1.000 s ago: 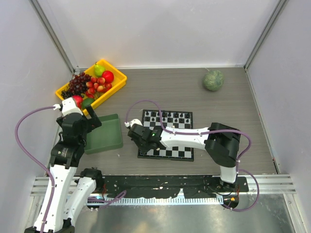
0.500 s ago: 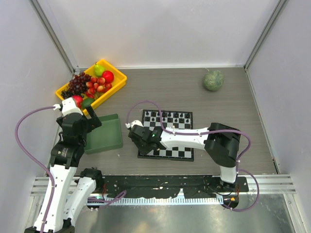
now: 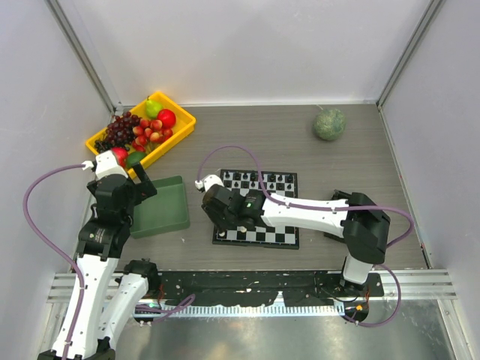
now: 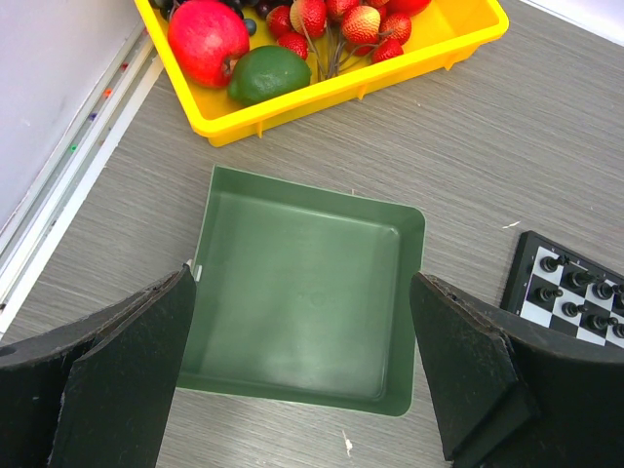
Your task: Set up the chess pieces on the board
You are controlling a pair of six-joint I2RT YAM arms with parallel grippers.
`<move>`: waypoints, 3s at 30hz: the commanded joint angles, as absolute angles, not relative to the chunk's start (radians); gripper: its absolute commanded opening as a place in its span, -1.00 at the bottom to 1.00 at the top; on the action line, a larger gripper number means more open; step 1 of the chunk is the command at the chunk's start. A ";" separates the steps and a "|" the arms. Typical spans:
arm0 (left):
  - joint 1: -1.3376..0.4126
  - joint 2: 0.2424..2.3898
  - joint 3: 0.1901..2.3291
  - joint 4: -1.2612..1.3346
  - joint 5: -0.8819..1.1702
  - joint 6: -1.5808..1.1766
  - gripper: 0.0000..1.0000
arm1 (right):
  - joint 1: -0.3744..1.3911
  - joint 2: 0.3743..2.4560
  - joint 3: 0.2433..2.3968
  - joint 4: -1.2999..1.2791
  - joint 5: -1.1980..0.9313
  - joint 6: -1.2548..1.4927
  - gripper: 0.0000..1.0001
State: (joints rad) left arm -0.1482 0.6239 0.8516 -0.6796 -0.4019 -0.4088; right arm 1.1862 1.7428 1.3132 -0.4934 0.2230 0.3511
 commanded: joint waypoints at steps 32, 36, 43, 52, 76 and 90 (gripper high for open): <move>-0.140 0.624 0.857 -0.657 -0.417 -0.408 0.98 | 1.124 1.836 1.307 -0.499 0.190 0.353 -0.28; -0.140 0.624 0.856 -0.657 -0.417 -0.407 0.98 | 1.124 1.835 1.302 -0.500 0.198 0.354 -0.36; -0.140 0.623 0.853 -0.658 -0.419 -0.407 0.98 | 1.124 1.813 1.283 -0.499 0.189 0.360 -0.54; -0.140 0.620 0.850 -0.658 -0.414 -0.410 0.98 | 1.131 1.746 1.233 -0.491 0.157 0.379 -0.58; -0.140 0.617 0.845 -0.657 -0.413 -0.411 0.98 | 1.175 1.729 1.203 -0.499 0.136 0.396 -0.64; -0.140 0.620 0.847 -0.655 -0.416 -0.410 0.98 | 1.181 1.770 1.223 -0.505 0.150 0.388 -0.58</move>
State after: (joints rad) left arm -0.1478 0.6239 0.8448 -0.6796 -0.4015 -0.4107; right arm 1.1725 1.7679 1.1973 -0.5056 0.1398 0.3805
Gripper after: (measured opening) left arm 0.991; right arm 0.206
